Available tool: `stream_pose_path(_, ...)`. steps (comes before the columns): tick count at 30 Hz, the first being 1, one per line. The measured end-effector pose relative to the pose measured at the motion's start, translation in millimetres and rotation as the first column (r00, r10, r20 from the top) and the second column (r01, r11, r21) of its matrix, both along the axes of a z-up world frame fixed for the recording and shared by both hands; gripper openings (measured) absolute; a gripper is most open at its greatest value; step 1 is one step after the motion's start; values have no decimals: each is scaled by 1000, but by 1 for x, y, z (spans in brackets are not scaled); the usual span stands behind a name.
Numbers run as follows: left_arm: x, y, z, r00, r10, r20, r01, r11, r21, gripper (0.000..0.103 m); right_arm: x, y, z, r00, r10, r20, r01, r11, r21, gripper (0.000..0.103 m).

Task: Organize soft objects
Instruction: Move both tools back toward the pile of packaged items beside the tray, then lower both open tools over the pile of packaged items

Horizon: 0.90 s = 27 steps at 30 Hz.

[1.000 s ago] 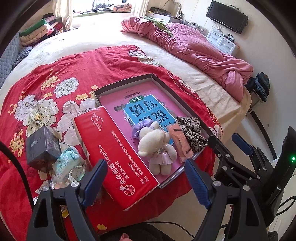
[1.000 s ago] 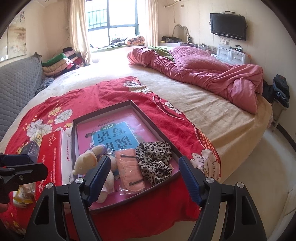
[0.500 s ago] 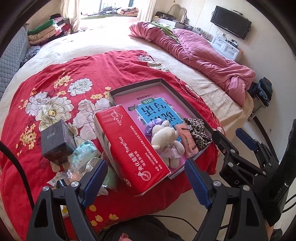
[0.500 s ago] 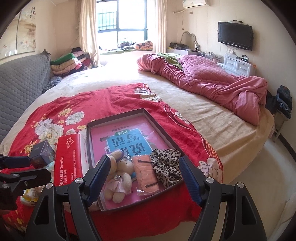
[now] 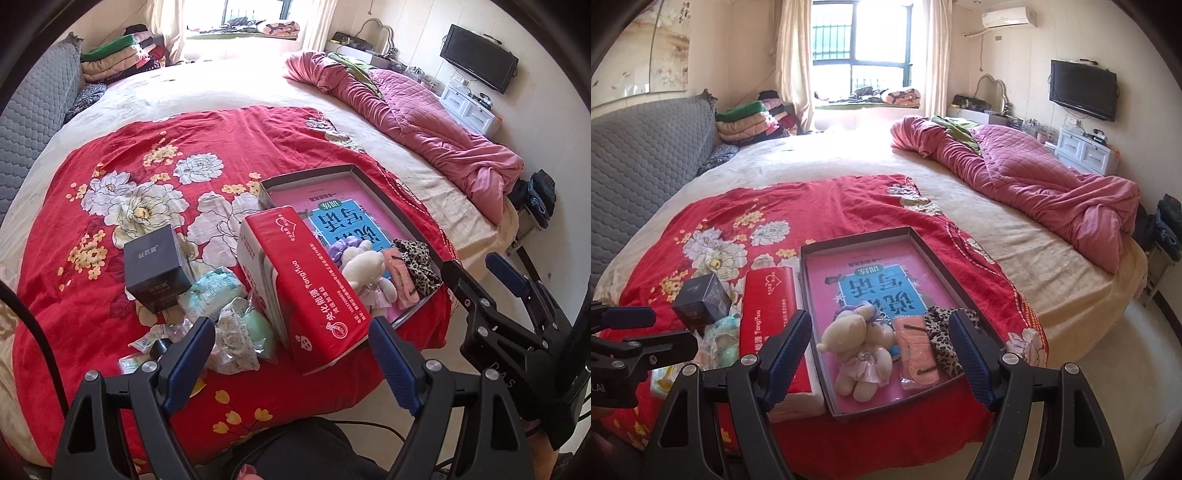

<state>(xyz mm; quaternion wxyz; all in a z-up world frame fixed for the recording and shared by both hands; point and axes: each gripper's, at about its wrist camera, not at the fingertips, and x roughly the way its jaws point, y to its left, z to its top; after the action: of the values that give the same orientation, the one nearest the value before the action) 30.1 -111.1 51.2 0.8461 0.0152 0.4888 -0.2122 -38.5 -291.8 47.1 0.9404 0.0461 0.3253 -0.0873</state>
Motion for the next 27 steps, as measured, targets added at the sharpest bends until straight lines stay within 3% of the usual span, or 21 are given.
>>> stream_pose_path(18, 3, 78, -1, 991, 129, -28, -129, 992, 1, 85, 4, 60, 13, 991, 137, 5, -136, 989, -52, 77)
stream_pose_path(27, 13, 138, -7, 967, 249, -43, -250, 968, -5, 85, 6, 91, 13, 977, 215, -6, -215, 974, -75, 77)
